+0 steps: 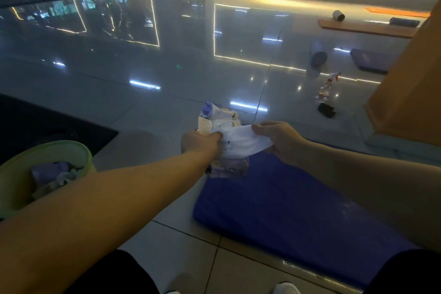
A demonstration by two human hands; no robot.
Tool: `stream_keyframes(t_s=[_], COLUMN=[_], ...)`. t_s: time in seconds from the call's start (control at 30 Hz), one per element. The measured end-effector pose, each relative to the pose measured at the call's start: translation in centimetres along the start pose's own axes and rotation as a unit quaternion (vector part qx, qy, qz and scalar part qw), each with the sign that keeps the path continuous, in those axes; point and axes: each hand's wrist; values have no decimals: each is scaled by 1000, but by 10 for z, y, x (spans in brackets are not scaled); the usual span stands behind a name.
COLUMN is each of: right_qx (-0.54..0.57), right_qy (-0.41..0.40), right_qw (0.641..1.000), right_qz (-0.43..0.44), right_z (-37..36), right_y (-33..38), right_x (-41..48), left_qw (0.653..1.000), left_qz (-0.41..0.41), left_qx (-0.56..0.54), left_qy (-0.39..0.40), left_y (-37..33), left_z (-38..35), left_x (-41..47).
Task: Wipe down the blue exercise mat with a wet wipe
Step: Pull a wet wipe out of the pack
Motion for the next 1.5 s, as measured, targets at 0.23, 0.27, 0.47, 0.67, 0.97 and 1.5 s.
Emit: stream_keyframes(t_s=[0.23, 0.27, 0.47, 0.67, 0.97, 1.5], right_qx=[237, 248, 193, 127, -152, -361], right_qy=[-47, -49, -53, -62, -138, 6], right_qw=[969, 966, 978, 990, 975, 923], right_qz=[-58, -59, -53, -2, 77, 136], right_z=[4, 5, 8, 12, 8, -8], right_y=[4, 5, 6, 8, 14, 10], right_x=[3, 4, 1, -1, -7, -21], left_qw=[1000, 1000, 999, 999, 999, 998], left_qz=[15, 17, 28, 28, 1, -18], left_qx=[-6, -4, 1, 5, 38, 49], left_qy=[6, 7, 16, 15, 38, 34], left_y=[3, 4, 6, 6, 3, 4], left_z=[5, 6, 7, 6, 4, -4], left_x=[2, 3, 4, 2, -5, -8])
Point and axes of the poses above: each hand's wrist, its own x-axis towards the middle knuckle, its own z-axis out of the back of the hand, y = z × x, and after that the axes turned 8 degrees about -x, right-handed
